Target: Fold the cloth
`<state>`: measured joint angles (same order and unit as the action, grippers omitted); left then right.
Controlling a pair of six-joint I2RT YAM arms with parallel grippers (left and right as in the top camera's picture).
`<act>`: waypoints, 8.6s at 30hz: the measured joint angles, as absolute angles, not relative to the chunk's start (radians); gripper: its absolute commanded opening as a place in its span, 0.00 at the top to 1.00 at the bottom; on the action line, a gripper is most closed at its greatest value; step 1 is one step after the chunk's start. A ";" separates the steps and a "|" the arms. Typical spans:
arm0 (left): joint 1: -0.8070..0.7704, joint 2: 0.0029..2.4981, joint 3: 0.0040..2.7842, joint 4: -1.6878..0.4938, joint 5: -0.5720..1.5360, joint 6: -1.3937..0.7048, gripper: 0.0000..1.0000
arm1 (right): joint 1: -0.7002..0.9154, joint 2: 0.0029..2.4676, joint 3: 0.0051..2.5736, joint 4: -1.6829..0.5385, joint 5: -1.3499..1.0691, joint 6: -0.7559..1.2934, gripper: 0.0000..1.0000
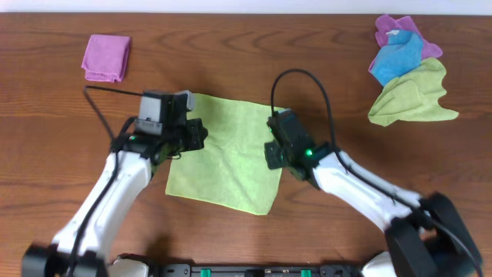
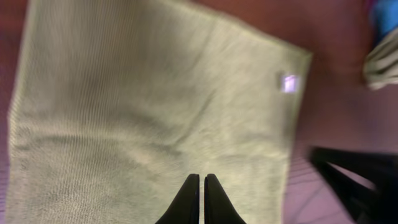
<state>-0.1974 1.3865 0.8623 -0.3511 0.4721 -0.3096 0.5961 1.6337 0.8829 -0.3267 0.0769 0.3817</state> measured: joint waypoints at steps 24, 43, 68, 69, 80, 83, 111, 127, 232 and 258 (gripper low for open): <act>-0.197 1.185 0.864 -0.524 0.423 -0.251 0.93 | 0.344 1.993 1.173 -0.262 -0.029 0.244 0.98; -0.198 1.368 0.860 -0.517 0.340 -0.213 0.94 | 0.342 1.795 1.346 -0.658 -0.208 0.198 0.42; -0.198 1.312 0.536 -0.371 0.488 -0.164 0.36 | 0.383 0.862 1.077 -1.103 -0.222 0.252 0.32; -0.198 1.312 0.535 -0.357 0.487 -0.162 0.36 | 0.383 0.862 1.077 -1.103 -0.226 0.253 0.32; -0.198 1.397 0.534 -0.258 0.513 -0.160 0.30 | 0.383 0.862 1.077 -1.103 -0.236 0.253 0.32; -0.197 1.422 0.536 -0.245 0.540 -0.160 0.30 | 0.383 0.862 1.077 -1.103 -0.236 0.253 0.32; -0.192 1.524 0.545 -0.237 0.625 -0.266 0.94 | 0.382 0.859 1.042 -1.080 -0.180 0.263 0.23; -0.192 1.302 0.746 -0.361 0.648 -0.292 0.94 | 0.296 0.903 0.538 -0.705 -0.527 0.388 0.21; -0.192 1.301 0.747 -0.364 0.648 -0.292 0.94 | 0.324 1.436 0.276 0.360 -0.558 0.802 0.14; -0.192 1.301 0.747 -0.363 0.648 -0.292 0.94 | 0.190 1.447 0.265 0.165 -0.765 0.768 0.66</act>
